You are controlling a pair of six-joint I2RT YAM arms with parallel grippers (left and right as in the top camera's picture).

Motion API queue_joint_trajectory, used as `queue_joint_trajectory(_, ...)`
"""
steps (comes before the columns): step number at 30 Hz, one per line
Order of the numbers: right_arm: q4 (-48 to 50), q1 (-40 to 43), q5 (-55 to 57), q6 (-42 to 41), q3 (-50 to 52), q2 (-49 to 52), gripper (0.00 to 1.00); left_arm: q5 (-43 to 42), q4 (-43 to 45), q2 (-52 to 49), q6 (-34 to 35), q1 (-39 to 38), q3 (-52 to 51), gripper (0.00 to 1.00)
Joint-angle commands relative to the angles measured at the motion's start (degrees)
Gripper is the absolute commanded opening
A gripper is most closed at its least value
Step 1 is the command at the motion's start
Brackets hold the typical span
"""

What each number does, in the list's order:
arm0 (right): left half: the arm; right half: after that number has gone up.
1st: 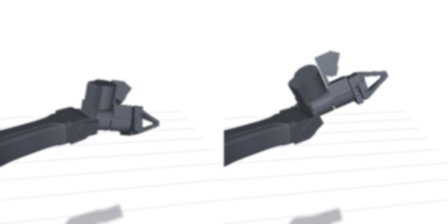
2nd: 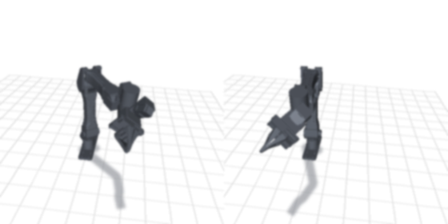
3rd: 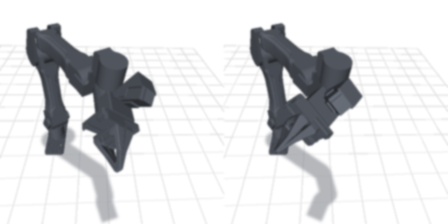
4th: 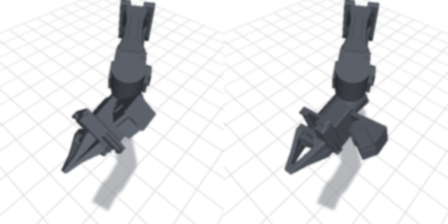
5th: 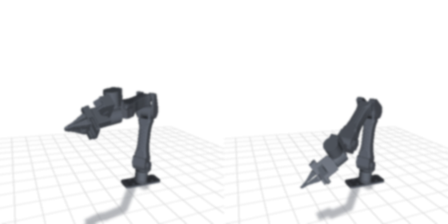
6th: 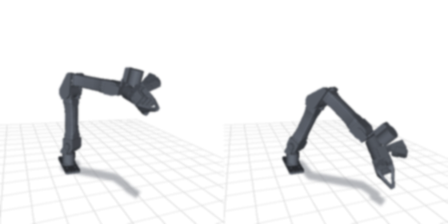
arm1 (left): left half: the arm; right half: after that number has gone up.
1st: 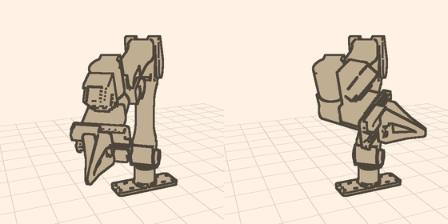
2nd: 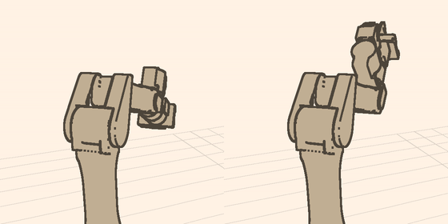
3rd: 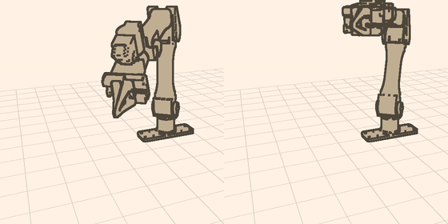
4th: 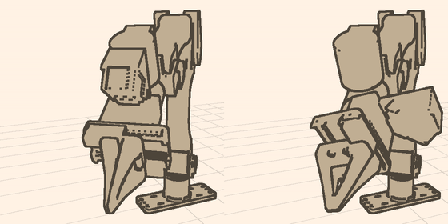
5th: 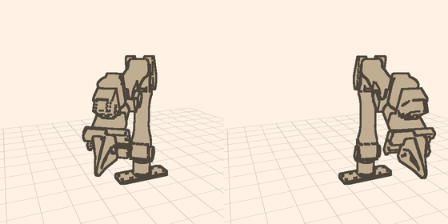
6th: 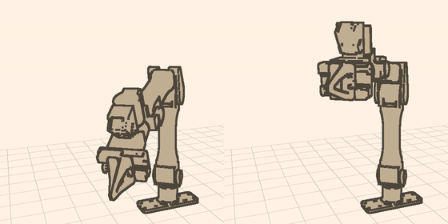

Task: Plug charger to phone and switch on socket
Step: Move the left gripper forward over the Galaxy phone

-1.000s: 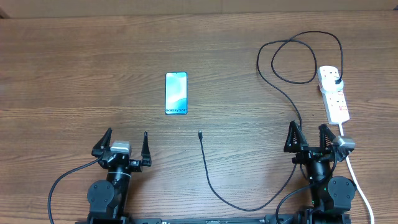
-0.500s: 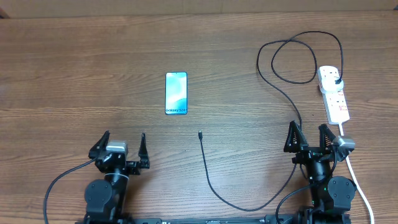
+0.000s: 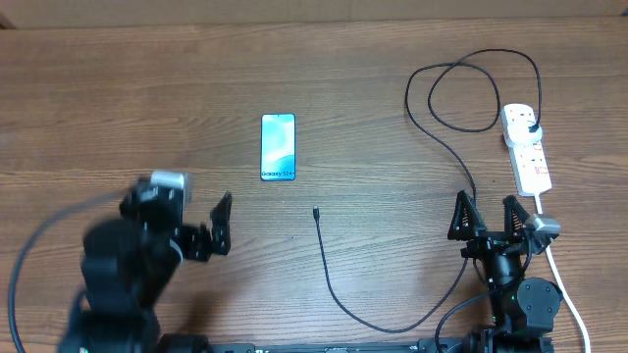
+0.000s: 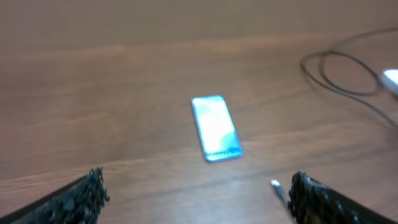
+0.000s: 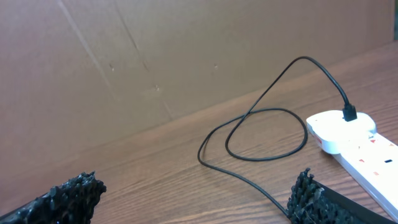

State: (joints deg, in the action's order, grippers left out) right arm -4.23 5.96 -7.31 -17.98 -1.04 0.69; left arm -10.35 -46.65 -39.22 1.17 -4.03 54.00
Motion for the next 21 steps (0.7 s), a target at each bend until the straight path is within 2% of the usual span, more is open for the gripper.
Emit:
queue_joint_trajectory(1,0.2,-0.3,-0.3,0.1,0.6,-0.5,1.00,-8.5,-7.5,-11.1,0.5,-0.1,11.1,0.99)
queue_joint_trajectory(5,0.2,-0.3,-0.3,0.1,0.6,-0.5,1.00,-11.1,-21.2,-24.9,0.6,-0.1,23.5,0.99)
queue_joint_trajectory(7,0.2,-0.3,-0.3,0.1,0.6,-0.5,1.00,-12.8,-25.2,-30.5,0.7,-0.1,27.3,1.00)
queue_joint_trajectory(10,0.2,-0.3,-0.3,0.1,0.6,-0.5,1.00,-16.4,-27.4,-36.2,3.0,-0.1,28.7,1.00)
queue_joint_trajectory(14,0.2,-0.3,-0.3,0.1,0.6,-0.5,1.00,-23.8,-29.7,-42.9,9.7,-0.1,28.6,1.00)
queue_joint_trajectory(16,0.2,-0.3,-0.3,0.1,0.6,-0.5,1.00,-25.7,-29.9,-46.3,10.2,-0.1,28.6,0.99)
queue_joint_trajectory(17,0.2,-0.3,-0.3,0.1,0.6,-0.5,1.00,-25.5,-29.9,-48.3,10.2,-0.1,28.6,0.98)
queue_joint_trajectory(20,0.2,-0.3,-0.3,0.1,0.6,-0.5,1.00,-25.5,-29.7,-52.3,10.2,-0.1,28.6,0.83)
queue_joint_trajectory(21,0.2,-0.3,-0.3,0.1,0.6,-0.5,1.00,-25.5,-29.7,-53.8,10.3,-0.2,28.6,0.82)
